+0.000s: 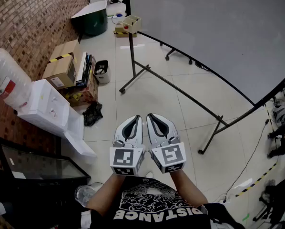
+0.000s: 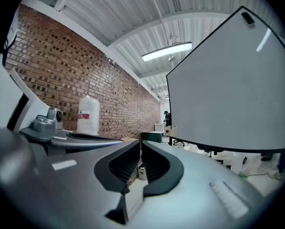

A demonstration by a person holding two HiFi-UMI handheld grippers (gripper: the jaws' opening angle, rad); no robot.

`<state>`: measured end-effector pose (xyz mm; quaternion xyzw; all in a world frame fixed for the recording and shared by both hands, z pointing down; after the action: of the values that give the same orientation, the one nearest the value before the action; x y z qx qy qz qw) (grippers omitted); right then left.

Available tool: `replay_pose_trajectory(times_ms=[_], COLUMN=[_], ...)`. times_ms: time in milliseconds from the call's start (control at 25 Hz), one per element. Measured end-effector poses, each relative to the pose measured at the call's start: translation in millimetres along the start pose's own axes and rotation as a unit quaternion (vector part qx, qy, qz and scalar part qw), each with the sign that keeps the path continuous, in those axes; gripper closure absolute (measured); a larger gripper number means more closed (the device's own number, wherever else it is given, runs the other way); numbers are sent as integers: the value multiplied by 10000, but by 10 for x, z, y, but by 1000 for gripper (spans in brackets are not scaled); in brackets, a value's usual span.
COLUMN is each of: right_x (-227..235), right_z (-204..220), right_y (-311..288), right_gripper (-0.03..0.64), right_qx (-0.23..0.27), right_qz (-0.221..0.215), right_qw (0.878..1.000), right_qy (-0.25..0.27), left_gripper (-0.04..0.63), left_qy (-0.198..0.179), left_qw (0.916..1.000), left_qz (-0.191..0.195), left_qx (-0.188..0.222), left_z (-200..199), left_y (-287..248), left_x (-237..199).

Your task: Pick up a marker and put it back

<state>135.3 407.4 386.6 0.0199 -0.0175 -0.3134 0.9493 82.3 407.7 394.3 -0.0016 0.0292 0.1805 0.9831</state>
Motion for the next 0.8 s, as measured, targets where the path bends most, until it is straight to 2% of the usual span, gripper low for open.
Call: replay_pose_trajectory(times_ms=[160,520,800], right_x=[100,388,563], right_z=[67,172,158], right_y=[-133,-636,-1264], right_gripper=[620,620,620], right_qx=[-28,-76,-126], right_qz=[-11,24,67], right_qw=[10000,9999,9998], right_qy=[3,114,167], left_gripper=[589,589,589], left_qy=[53,117,203], left_qw=[9999,9999,9998], left_qz=[0,-4,15], left_qx=[-135,-1,61], left_z=[-5,77,-48], left_y=[-144,-683,-1193], left_x=[-55,-370,-794])
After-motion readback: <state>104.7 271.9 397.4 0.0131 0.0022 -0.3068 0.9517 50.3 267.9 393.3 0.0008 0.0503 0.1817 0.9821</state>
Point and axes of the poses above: the fingertips, and each gripper's own axes: y backward along the fingers, x to its right, z out of its underside, the point moved 2 cm from there along y, backward along the fingers, and after that the axes turned 6 degrees about x, right-handed, at the moved point
